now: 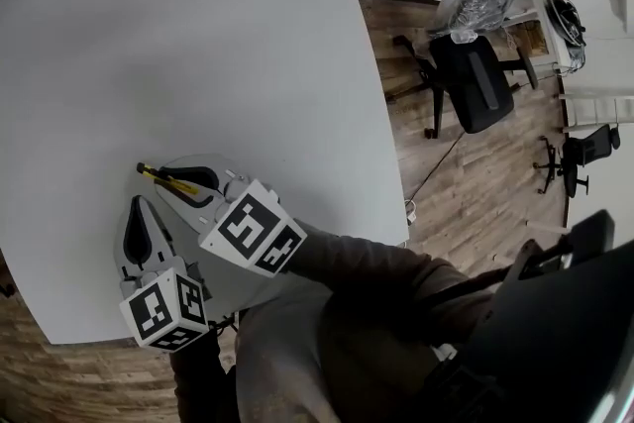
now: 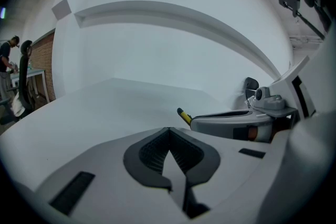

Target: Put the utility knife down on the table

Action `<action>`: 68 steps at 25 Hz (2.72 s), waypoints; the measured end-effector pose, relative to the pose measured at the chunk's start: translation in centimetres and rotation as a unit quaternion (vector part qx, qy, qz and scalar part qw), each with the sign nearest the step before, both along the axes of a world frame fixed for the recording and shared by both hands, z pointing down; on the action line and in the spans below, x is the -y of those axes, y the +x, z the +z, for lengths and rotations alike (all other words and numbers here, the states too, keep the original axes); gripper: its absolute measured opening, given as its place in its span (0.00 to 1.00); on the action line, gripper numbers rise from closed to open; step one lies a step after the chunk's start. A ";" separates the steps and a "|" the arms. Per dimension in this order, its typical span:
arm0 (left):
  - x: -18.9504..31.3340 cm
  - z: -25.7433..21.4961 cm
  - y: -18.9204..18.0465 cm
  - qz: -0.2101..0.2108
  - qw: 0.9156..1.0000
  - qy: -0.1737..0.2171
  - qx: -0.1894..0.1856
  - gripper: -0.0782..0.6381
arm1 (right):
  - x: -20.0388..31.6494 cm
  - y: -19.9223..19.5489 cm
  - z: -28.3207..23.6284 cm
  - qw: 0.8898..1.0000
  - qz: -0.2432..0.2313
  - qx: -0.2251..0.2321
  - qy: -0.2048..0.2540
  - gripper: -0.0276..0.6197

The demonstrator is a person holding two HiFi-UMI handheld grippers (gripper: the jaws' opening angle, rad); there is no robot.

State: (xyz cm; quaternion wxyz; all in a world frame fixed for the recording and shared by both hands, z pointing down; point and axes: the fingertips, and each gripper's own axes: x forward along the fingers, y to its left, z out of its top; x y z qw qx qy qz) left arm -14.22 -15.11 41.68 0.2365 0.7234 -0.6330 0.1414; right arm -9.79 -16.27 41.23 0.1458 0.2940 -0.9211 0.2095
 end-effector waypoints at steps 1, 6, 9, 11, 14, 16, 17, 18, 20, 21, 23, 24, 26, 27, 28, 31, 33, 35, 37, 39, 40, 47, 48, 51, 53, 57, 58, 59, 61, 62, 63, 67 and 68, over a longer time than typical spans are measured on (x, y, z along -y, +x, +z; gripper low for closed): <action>-0.1 0.0 0.0 0.001 1.000 0.001 -0.001 0.11 | -0.1 0.0 0.0 1.000 0.000 -0.001 0.000 0.12; -0.1 0.1 -0.1 0.001 1.000 0.002 -0.002 0.11 | -0.3 -0.2 0.2 1.000 -0.002 -0.003 -0.001 0.12; -0.1 0.2 -0.1 0.000 1.000 0.001 -0.004 0.11 | -0.3 -0.2 0.4 1.000 -0.002 -0.005 -0.001 0.12; 0.0 0.2 0.0 0.001 1.000 0.002 -0.005 0.11 | -0.2 -0.2 0.4 1.000 -0.002 -0.006 -0.001 0.12; 0.0 0.3 0.1 0.001 1.000 0.003 -0.006 0.11 | -0.1 -0.2 0.4 1.000 -0.002 -0.006 0.000 0.12; 0.0 0.3 0.1 0.001 1.000 0.003 -0.007 0.11 | -0.1 -0.1 0.4 1.000 -0.001 -0.007 0.000 0.12; 0.0 0.3 0.1 0.001 1.000 0.003 -0.007 0.11 | -0.1 -0.1 0.4 1.000 -0.001 -0.007 0.000 0.12; 0.0 0.3 0.1 0.001 1.000 0.003 -0.007 0.11 | -0.1 -0.1 0.4 1.000 -0.001 -0.007 -0.001 0.12; 0.0 0.4 0.1 0.000 1.000 0.003 -0.006 0.11 | -0.1 -0.2 0.4 1.000 -0.003 -0.005 0.000 0.12; -0.1 0.5 0.2 0.000 1.000 0.004 -0.006 0.11 | -0.2 -0.1 0.5 1.000 -0.004 -0.005 0.000 0.12; -0.5 0.8 0.5 0.001 1.000 0.004 -0.010 0.11 | -0.6 0.2 0.7 1.000 -0.003 -0.006 0.000 0.12; -0.7 0.9 0.8 0.002 1.000 0.003 -0.012 0.11 | -0.9 0.5 0.7 1.000 -0.003 -0.007 -0.001 0.12; -0.9 1.2 1.3 0.003 1.000 -0.001 -0.015 0.11 | -1.0 1.0 0.9 1.000 -0.002 -0.009 -0.003 0.12; -0.8 1.3 1.2 0.002 1.000 -0.003 -0.015 0.11 | -0.9 0.9 0.9 1.000 -0.002 -0.010 -0.004 0.12; -0.7 1.2 0.9 0.002 1.000 -0.005 -0.015 0.11 | -0.7 0.6 0.9 1.000 -0.001 -0.010 -0.005 0.12; -0.5 1.3 -0.4 0.001 1.000 -0.008 -0.016 0.11 | -0.5 -0.7 1.0 1.000 -0.001 -0.011 -0.006 0.12; -0.6 1.5 -1.0 -0.001 1.000 -0.010 -0.016 0.11 | -0.5 -1.3 1.2 1.000 -0.002 -0.013 -0.007 0.12; -0.8 1.6 -1.4 -0.004 1.000 -0.012 -0.017 0.11 | -0.6 -1.6 1.4 1.000 -0.004 -0.014 -0.009 0.12; -0.7 1.7 -1.4 -0.004 1.000 -0.014 -0.017 0.11 | -0.5 -1.6 1.6 1.000 -0.005 -0.016 -0.011 0.12; -0.6 2.0 -1.4 -0.004 1.000 -0.016 -0.019 0.11 | -0.4 -1.6 1.9 1.000 -0.005 -0.016 -0.014 0.12; -0.5 2.1 -1.5 -0.004 1.000 -0.017 -0.020 0.11 | -0.4 -1.6 2.0 1.000 -0.005 -0.016 -0.015 0.12; -0.1 2.9 -1.5 -0.003 0.999 -0.025 -0.023 0.11 | -0.2 -1.7 3.2 0.999 -0.004 -0.020 -0.027 0.12; -0.1 3.0 -1.5 -0.003 0.999 -0.026 -0.023 0.11 | -0.1 -1.7 3.3 0.999 -0.004 -0.021 -0.028 0.12; 0.0 3.4 -1.5 -0.003 0.999 -0.029 -0.024 0.11 | -0.1 -1.7 3.7 0.999 -0.003 -0.022 -0.031 0.12; 0.1 3.5 -1.6 -0.003 0.999 -0.031 -0.024 0.11 | -0.1 -1.7 3.9 0.999 -0.003 -0.022 -0.033 0.12; 0.1 3.8 -1.5 -0.003 0.999 -0.033 -0.026 0.11 | 0.0 -1.7 4.2 0.999 -0.001 -0.024 -0.036 0.12; 0.1 3.9 -1.6 -0.003 0.999 -0.034 -0.026 0.11 | -0.1 -1.8 4.3 0.999 -0.001 -0.025 -0.037 0.12; 0.1 3.9 -1.6 -0.003 0.999 -0.035 -0.026 0.11 | -0.1 -1.8 4.4 0.999 -0.001 -0.026 -0.038 0.12; 0.2 4.0 -1.8 -0.004 0.999 -0.036 -0.025 0.11 | 0.0 -1.8 4.6 0.999 0.000 -0.026 -0.040 0.12; 0.3 4.2 -1.8 -0.004 0.999 -0.037 -0.025 0.11 | 0.0 -1.8 4.7 0.999 0.000 -0.026 -0.041 0.12; 0.3 4.3 -1.9 -0.004 0.999 -0.037 -0.025 0.11 | 0.0 -1.8 4.9 0.999 0.000 -0.027 -0.041 0.12; 0.2 4.5 -1.9 -0.005 0.999 -0.039 -0.025 0.11 | 0.0 -1.8 5.2 0.999 0.000 -0.028 -0.042 0.13; 0.2 4.5 -2.0 -0.005 0.999 -0.039 -0.025 0.11 | 0.0 -1.8 5.2 0.999 0.001 -0.028 -0.042 0.13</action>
